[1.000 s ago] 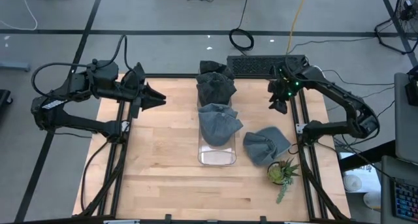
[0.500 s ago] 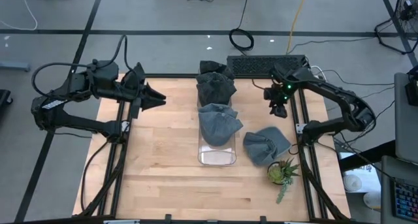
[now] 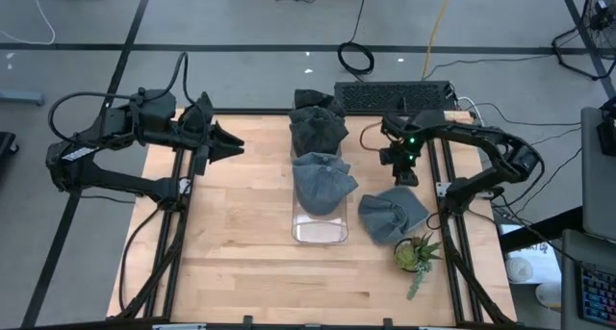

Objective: Pick & Place hat
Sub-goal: Put the blue cap into the bottom transparent bin

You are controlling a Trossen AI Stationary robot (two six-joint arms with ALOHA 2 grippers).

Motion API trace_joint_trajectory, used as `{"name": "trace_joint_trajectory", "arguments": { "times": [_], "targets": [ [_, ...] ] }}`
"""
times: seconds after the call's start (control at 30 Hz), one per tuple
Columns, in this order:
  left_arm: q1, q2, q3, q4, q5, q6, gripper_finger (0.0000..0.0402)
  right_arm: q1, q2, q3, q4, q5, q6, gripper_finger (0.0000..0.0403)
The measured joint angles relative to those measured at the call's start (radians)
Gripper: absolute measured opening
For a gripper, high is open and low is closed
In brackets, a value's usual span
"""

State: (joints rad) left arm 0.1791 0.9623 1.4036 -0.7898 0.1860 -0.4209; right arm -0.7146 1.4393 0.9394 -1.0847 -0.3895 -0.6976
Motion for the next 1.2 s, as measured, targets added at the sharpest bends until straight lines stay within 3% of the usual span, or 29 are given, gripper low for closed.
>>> {"name": "trace_joint_trajectory", "arguments": {
  "times": [0.27, 0.57, 0.7, 0.87, 1.03, 1.2],
  "targets": [
    [0.000, 0.000, 0.000, 0.000, 0.005, -0.007, 0.0136, 0.070, 0.015, -0.159, 0.128, 0.000, 0.024, 0.0188],
    [0.000, 0.000, 0.000, 0.000, 0.006, -0.007, 0.0136, 0.085, 0.015, -0.195, 0.203, -0.023, 0.030, 0.0181],
    [0.000, 0.000, 0.000, 0.000, 0.006, -0.022, 0.0136, 0.110, 0.017, -0.197, 0.171, -0.033, -0.035, 0.0132],
    [0.000, 0.000, 0.000, 0.000, 0.006, -0.028, 0.0136, 0.134, 0.015, -0.230, 0.224, -0.044, -0.046, 0.0020],
    [0.000, 0.000, 0.000, 0.000, -0.002, -0.036, 0.0136, 0.134, 0.009, -0.239, 0.213, -0.032, 0.007, 0.0005],
    [0.000, 0.000, 0.000, 0.001, -0.043, -0.073, 0.0136, 0.126, -0.057, -0.200, 0.094, 0.028, 0.033, 0.0002]
  ]
}}
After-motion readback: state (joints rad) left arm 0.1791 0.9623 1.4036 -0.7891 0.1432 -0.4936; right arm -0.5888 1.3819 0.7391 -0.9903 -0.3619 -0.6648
